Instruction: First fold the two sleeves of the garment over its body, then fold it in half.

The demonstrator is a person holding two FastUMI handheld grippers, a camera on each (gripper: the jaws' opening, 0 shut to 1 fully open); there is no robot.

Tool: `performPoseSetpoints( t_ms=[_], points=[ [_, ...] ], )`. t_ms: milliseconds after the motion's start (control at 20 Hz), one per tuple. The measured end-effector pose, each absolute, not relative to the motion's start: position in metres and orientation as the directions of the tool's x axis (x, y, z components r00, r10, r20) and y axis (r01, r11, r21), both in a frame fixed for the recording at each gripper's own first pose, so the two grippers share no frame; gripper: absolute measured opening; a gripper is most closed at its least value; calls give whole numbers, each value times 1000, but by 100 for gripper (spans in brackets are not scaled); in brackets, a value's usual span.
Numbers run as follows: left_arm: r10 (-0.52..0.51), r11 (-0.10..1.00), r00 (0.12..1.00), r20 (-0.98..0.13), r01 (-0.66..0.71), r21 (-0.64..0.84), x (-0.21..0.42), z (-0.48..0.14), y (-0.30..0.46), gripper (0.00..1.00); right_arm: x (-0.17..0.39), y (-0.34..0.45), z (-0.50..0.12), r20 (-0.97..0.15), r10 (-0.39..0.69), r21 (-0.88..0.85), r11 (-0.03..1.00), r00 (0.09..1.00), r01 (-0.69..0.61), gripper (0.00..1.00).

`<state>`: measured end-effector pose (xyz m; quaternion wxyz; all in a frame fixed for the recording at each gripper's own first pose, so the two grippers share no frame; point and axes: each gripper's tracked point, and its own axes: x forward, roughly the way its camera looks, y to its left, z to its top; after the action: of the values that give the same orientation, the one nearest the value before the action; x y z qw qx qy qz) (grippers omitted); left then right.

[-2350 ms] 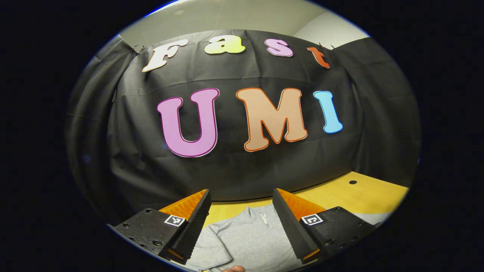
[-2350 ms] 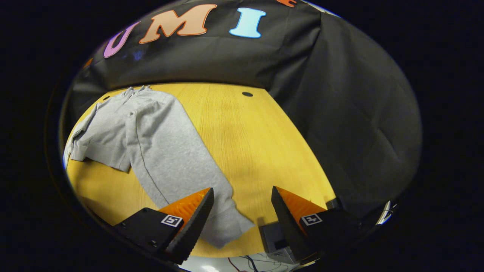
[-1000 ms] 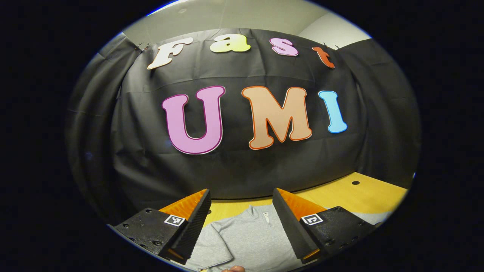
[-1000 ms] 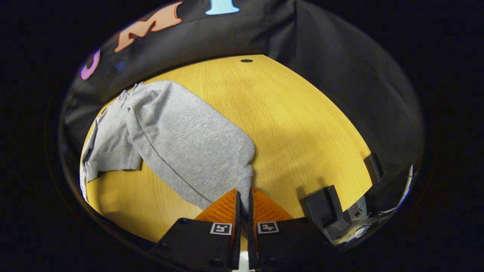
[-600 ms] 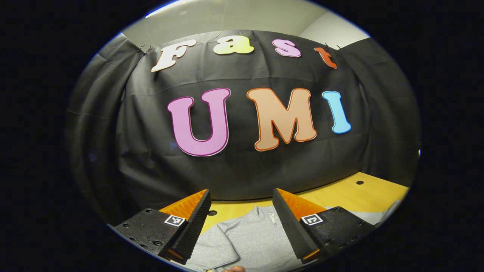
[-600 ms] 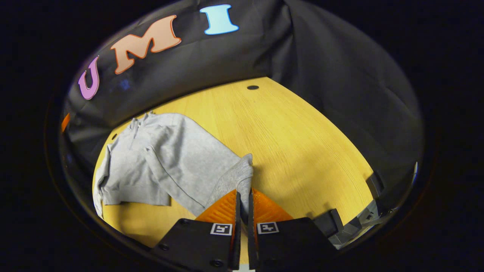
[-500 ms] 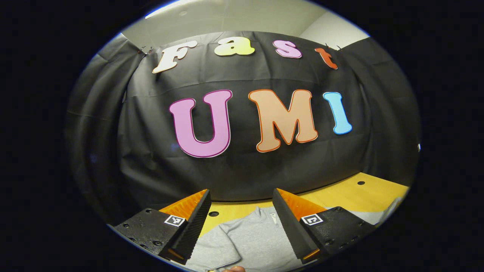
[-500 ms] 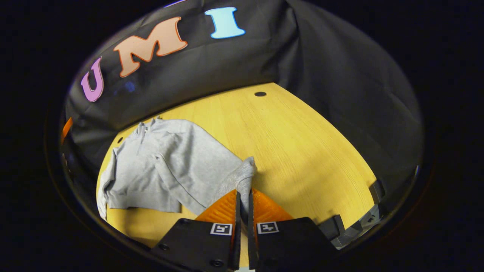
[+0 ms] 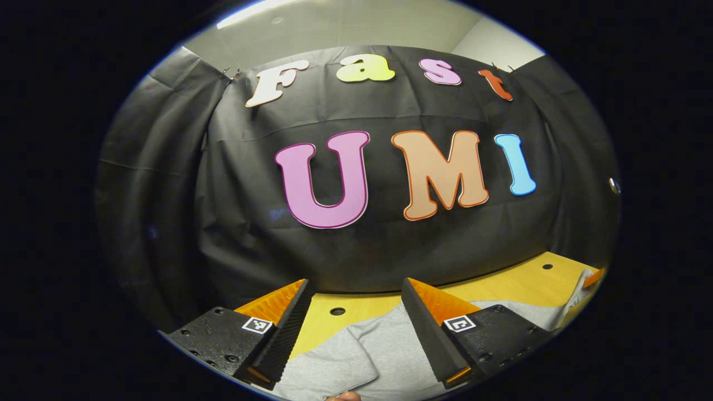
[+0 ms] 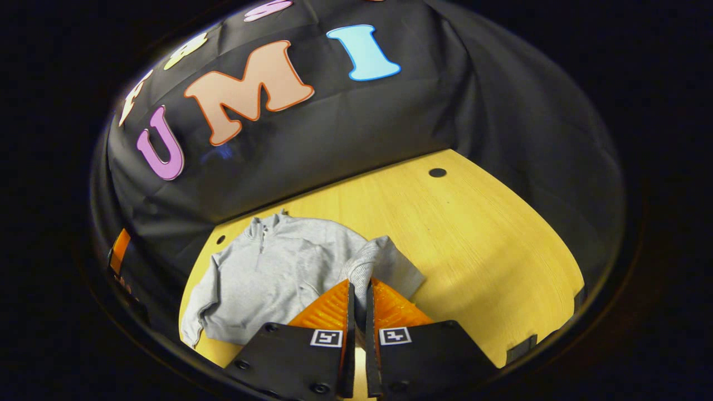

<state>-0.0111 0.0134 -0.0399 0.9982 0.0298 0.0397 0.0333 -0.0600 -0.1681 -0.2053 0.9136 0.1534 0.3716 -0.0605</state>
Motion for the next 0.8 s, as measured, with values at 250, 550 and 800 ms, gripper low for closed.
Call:
performPoseSetpoints(
  t_ms=[250, 550, 800],
  points=[
    [128, 990, 988, -85, -122, 70, -20, -43, 41, 95, -25, -134, -194, -670, 58, 270, 948, 740, 171, 10],
    [193, 979, 978, -79, -187, 78, -31, -40, 73, 98, 16, -75, -181, -635, 149, 317, 945, 758, 80, 10],
    [260, 964, 961, -91, -253, 80, -45, -45, 106, 95, 35, -19, -186, -633, 230, 305, 952, 739, -34, 10]
  ],
)
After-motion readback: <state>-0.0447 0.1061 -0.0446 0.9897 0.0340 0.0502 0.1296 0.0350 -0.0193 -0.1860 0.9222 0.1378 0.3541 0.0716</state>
